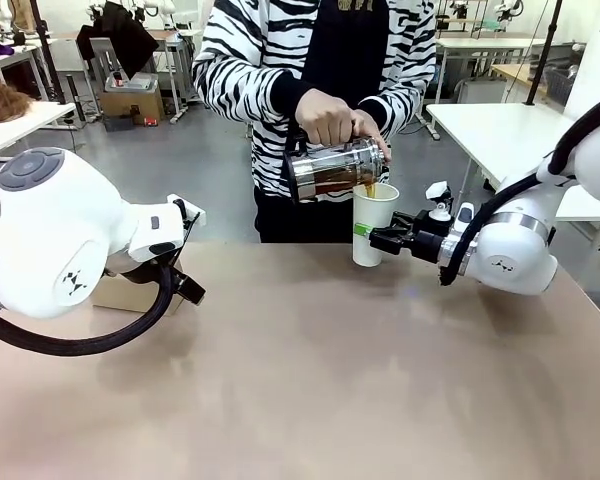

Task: Pour a drink into a cup and package it in a carrier.
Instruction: When a person places the Paper Cup Lid on the 600 ml Paper Cup , lift the 600 ml Paper Cup.

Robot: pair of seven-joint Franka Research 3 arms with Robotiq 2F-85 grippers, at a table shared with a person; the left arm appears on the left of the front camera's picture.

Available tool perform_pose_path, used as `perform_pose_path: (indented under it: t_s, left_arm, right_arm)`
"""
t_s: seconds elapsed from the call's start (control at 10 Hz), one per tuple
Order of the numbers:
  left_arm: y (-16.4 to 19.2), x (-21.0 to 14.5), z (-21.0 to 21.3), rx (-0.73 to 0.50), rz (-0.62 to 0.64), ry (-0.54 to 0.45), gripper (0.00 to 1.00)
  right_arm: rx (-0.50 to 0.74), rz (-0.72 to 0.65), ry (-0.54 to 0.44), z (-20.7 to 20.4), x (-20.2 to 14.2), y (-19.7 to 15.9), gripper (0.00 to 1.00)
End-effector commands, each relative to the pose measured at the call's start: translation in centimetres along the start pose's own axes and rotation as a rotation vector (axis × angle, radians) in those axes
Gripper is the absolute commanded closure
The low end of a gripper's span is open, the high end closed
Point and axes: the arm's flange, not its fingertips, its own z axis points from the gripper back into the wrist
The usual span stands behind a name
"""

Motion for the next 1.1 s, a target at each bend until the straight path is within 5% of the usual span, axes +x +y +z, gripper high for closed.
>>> perform_pose_path:
  t_s: [0.0,1.0]
  left_arm:
    - [0.0,0.0,0.06,-0.002,0.0,-0.002,0.0]
    - [0.0,0.0,0.06,-0.002,0.0,-0.002,0.0]
  right_arm:
    - [0.003,-0.005,0.001,0.14,0.43,0.36,0.2]
    - [0.003,-0.005,0.001,0.14,0.43,0.36,0.2]
